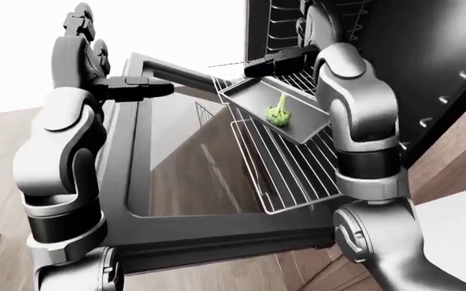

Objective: Place the broccoli on the rack of the oven.

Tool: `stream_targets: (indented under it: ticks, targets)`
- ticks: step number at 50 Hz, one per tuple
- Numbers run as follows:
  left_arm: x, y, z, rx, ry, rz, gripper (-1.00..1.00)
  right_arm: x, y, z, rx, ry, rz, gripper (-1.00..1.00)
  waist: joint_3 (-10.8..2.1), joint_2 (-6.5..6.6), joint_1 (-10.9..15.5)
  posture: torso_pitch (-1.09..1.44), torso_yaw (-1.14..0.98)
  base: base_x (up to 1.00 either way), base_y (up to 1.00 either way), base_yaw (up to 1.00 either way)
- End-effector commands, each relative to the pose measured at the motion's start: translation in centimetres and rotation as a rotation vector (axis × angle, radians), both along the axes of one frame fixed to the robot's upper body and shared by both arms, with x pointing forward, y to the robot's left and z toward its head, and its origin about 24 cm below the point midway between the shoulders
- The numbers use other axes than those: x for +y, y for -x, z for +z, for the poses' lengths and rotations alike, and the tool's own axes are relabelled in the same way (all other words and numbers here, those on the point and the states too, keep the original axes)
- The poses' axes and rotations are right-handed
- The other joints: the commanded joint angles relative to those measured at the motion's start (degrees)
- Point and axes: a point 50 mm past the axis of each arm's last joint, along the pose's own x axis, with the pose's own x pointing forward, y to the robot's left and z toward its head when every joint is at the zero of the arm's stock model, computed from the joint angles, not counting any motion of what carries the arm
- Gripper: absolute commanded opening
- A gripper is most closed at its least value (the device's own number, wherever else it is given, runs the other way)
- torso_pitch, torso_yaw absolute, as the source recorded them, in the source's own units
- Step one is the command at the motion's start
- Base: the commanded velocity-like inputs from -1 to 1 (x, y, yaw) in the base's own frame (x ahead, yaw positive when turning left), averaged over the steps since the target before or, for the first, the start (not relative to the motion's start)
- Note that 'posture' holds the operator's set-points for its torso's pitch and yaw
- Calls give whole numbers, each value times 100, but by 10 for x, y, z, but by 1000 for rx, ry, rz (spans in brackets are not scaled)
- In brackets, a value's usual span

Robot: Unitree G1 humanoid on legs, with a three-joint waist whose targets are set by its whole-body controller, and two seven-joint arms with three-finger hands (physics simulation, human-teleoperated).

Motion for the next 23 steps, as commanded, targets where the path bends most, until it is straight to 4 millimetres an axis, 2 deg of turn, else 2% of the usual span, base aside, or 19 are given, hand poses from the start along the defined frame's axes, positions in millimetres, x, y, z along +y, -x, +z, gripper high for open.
stream_targets:
  ticks: [1, 11, 23]
  targets:
    - [-2, 7, 20, -95, -24, -2, 100, 0, 9, 21, -88, 1, 1, 100, -163, 25, -6, 0, 0, 0, 0, 0]
    - [-7, 10, 25, -133, -66, 2, 100, 5, 33, 34, -229, 25, 24, 100, -146, 41, -30, 0, 0, 0, 0, 0]
    - [-11, 17, 32, -254, -79, 17, 100, 7, 40, 32, -408, 89, 15, 100, -156, 34, -54, 0, 0, 0, 0, 0]
